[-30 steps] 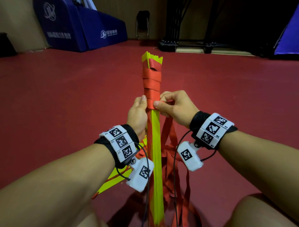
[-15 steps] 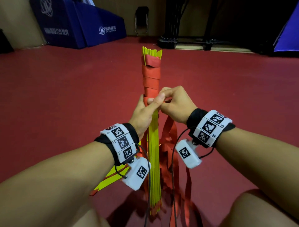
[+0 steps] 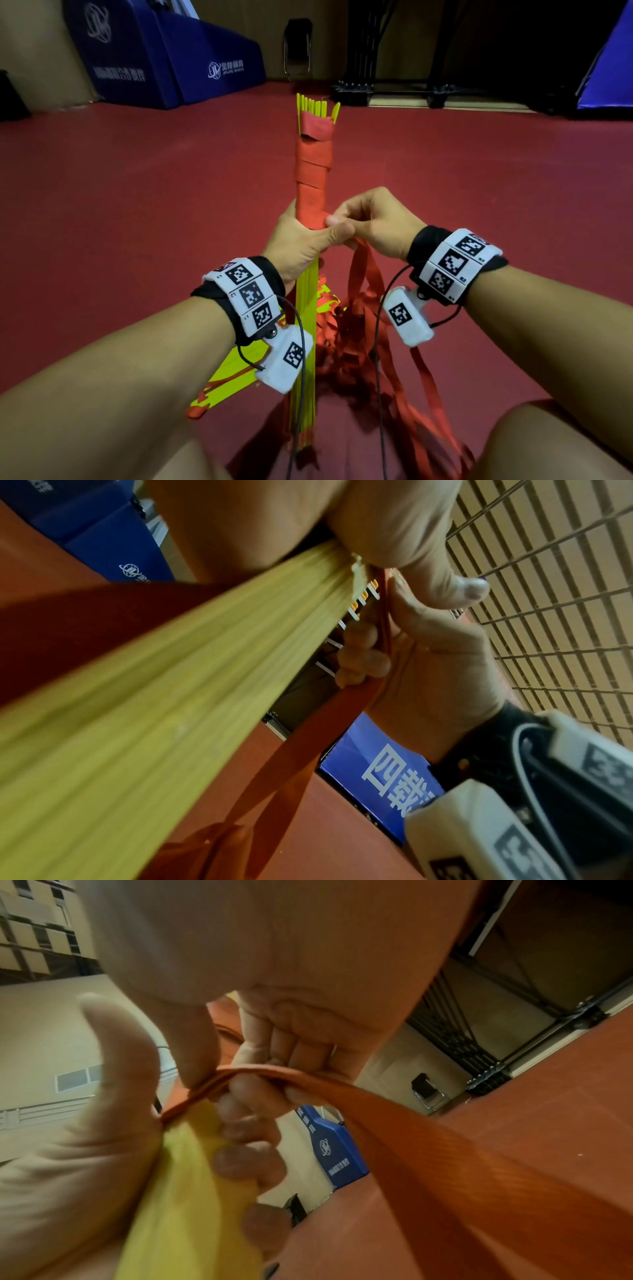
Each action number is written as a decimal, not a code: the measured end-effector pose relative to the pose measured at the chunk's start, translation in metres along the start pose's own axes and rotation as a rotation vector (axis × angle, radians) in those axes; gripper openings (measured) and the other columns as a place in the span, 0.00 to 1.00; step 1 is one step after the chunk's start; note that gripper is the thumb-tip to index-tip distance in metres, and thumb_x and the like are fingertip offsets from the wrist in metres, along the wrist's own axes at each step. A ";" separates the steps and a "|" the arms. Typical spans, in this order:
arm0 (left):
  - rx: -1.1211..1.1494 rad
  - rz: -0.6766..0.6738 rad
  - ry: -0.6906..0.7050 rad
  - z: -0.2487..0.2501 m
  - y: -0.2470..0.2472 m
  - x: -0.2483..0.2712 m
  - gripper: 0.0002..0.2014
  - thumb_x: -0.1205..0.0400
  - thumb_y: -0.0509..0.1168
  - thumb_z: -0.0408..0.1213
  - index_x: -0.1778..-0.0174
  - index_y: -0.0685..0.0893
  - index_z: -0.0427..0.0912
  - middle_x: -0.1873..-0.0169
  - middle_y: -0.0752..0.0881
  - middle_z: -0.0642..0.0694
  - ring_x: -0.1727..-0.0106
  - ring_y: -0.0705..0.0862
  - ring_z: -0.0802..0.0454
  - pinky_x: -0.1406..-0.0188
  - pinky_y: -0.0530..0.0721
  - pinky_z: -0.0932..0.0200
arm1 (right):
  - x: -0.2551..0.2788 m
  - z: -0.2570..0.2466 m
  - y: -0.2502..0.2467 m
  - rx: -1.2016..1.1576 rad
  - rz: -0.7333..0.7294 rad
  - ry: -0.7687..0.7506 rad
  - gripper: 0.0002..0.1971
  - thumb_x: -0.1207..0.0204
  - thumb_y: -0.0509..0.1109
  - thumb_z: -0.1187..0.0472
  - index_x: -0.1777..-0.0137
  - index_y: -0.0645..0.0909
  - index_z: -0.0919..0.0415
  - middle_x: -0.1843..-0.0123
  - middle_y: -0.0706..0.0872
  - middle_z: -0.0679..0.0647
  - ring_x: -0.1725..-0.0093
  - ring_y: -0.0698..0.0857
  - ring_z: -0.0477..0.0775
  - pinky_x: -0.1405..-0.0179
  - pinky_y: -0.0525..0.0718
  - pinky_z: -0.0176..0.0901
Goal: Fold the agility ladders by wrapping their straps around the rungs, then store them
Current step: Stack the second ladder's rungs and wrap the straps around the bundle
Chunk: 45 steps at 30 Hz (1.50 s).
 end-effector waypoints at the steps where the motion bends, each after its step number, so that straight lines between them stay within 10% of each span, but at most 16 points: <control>1: 0.008 0.005 -0.007 0.001 0.000 0.000 0.38 0.41 0.86 0.47 0.42 0.76 0.34 0.68 0.86 0.47 0.70 0.84 0.58 0.76 0.79 0.65 | 0.000 0.001 -0.002 0.002 0.015 0.004 0.16 0.17 0.70 0.61 0.67 0.84 0.62 0.78 0.80 0.48 0.77 0.74 0.44 0.73 0.71 0.37; 15: 0.192 -0.006 -0.085 -0.003 -0.001 0.004 0.10 0.21 0.74 0.30 0.50 0.80 0.41 0.64 0.83 0.46 0.67 0.83 0.54 0.64 0.83 0.53 | -0.003 0.007 0.007 0.015 0.054 -0.042 0.09 0.19 0.69 0.73 0.55 0.79 0.57 0.64 0.83 0.46 0.69 0.79 0.34 0.63 0.77 0.28; 19: 0.268 -0.039 -0.109 0.001 -0.001 0.004 0.19 0.21 0.73 0.32 0.34 0.79 0.44 0.58 0.87 0.46 0.60 0.88 0.51 0.58 0.87 0.50 | -0.002 0.007 0.011 0.068 0.014 -0.010 0.08 0.14 0.65 0.63 0.55 0.80 0.53 0.64 0.82 0.47 0.67 0.80 0.43 0.63 0.81 0.42; 23: 0.315 -0.142 -0.108 0.001 -0.003 0.006 0.28 0.20 0.72 0.34 0.24 0.73 0.48 0.61 0.89 0.48 0.61 0.89 0.53 0.58 0.89 0.51 | 0.000 0.006 0.014 0.042 -0.076 0.012 0.17 0.11 0.59 0.61 0.48 0.82 0.76 0.65 0.77 0.55 0.68 0.75 0.45 0.63 0.80 0.44; 30: 0.096 -0.005 -0.033 -0.007 -0.005 0.002 0.18 0.19 0.72 0.47 0.45 0.82 0.33 0.59 0.87 0.40 0.60 0.87 0.47 0.61 0.87 0.55 | -0.003 0.016 0.019 0.059 -0.048 0.057 0.17 0.18 0.59 0.47 0.60 0.78 0.59 0.72 0.74 0.42 0.72 0.72 0.44 0.66 0.72 0.47; 34: -0.057 0.107 -0.009 -0.016 -0.009 0.000 0.21 0.24 0.74 0.61 0.51 0.87 0.47 0.56 0.91 0.41 0.55 0.89 0.42 0.54 0.88 0.46 | -0.003 0.018 0.020 0.092 -0.006 0.084 0.18 0.12 0.61 0.52 0.64 0.78 0.55 0.72 0.77 0.44 0.71 0.74 0.46 0.64 0.75 0.48; 39: -0.047 0.125 -0.005 -0.009 -0.016 -0.002 0.10 0.16 0.71 0.46 0.54 0.84 0.43 0.69 0.87 0.46 0.70 0.85 0.52 0.73 0.81 0.61 | -0.001 0.013 0.017 -0.075 0.025 0.089 0.16 0.14 0.66 0.58 0.65 0.82 0.59 0.71 0.82 0.50 0.72 0.75 0.47 0.69 0.74 0.37; 45: -0.022 0.235 0.034 -0.002 -0.023 -0.005 0.11 0.15 0.70 0.47 0.58 0.86 0.44 0.66 0.82 0.41 0.63 0.79 0.44 0.60 0.78 0.50 | 0.009 0.022 0.017 -0.064 -0.040 0.200 0.25 0.18 0.64 0.47 0.66 0.82 0.68 0.74 0.82 0.61 0.78 0.76 0.51 0.74 0.74 0.40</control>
Point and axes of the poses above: each hand's wrist, its own x-axis away from the middle knuckle, its own y-axis out of the palm, z = x × y, the point moved 1 cm from there along -x, towards the middle knuckle
